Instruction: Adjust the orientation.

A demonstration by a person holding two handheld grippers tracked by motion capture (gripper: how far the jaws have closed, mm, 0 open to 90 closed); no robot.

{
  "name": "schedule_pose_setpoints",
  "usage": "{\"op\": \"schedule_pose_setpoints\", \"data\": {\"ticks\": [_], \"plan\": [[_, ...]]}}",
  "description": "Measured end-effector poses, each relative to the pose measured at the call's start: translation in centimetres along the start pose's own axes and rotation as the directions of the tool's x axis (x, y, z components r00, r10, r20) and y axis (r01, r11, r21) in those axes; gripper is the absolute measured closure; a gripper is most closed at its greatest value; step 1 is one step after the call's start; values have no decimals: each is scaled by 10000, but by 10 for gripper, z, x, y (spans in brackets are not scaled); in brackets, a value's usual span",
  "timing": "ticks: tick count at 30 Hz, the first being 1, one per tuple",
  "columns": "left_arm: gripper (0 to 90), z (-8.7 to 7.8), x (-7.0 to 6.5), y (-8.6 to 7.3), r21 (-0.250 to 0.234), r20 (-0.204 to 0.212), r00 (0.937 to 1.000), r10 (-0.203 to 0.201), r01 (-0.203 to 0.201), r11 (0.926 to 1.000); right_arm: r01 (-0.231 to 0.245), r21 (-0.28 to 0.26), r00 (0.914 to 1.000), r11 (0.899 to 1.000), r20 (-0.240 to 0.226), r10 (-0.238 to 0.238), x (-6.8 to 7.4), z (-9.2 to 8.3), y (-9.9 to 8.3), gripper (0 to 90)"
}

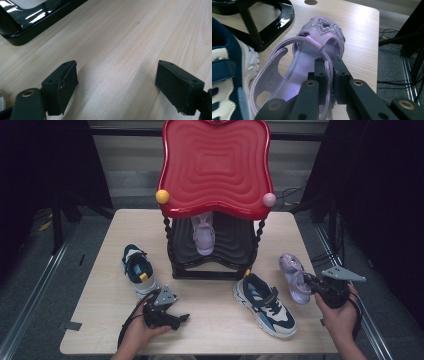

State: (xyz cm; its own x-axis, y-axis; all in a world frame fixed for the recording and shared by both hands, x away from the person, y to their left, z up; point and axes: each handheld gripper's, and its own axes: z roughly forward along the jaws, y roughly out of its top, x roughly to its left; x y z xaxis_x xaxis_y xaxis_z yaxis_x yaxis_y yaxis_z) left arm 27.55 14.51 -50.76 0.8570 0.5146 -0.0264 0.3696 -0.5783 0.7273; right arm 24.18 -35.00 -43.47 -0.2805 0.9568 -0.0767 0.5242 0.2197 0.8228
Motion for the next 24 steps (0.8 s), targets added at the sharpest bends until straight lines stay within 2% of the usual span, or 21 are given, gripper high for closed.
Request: {"op": "schedule_pose_setpoints", "data": {"ticks": [11,24], "plan": [[171,0,0,0,-13,-30,10000,-17,17,10000,292,-171,9984,9994,-487,-300,5,-21,7,834],[169,0,-1,0,-7,-52,10000,-29,28,10000,580,-452,9932,9973,-980,-622,19,-34,11,834]]}}
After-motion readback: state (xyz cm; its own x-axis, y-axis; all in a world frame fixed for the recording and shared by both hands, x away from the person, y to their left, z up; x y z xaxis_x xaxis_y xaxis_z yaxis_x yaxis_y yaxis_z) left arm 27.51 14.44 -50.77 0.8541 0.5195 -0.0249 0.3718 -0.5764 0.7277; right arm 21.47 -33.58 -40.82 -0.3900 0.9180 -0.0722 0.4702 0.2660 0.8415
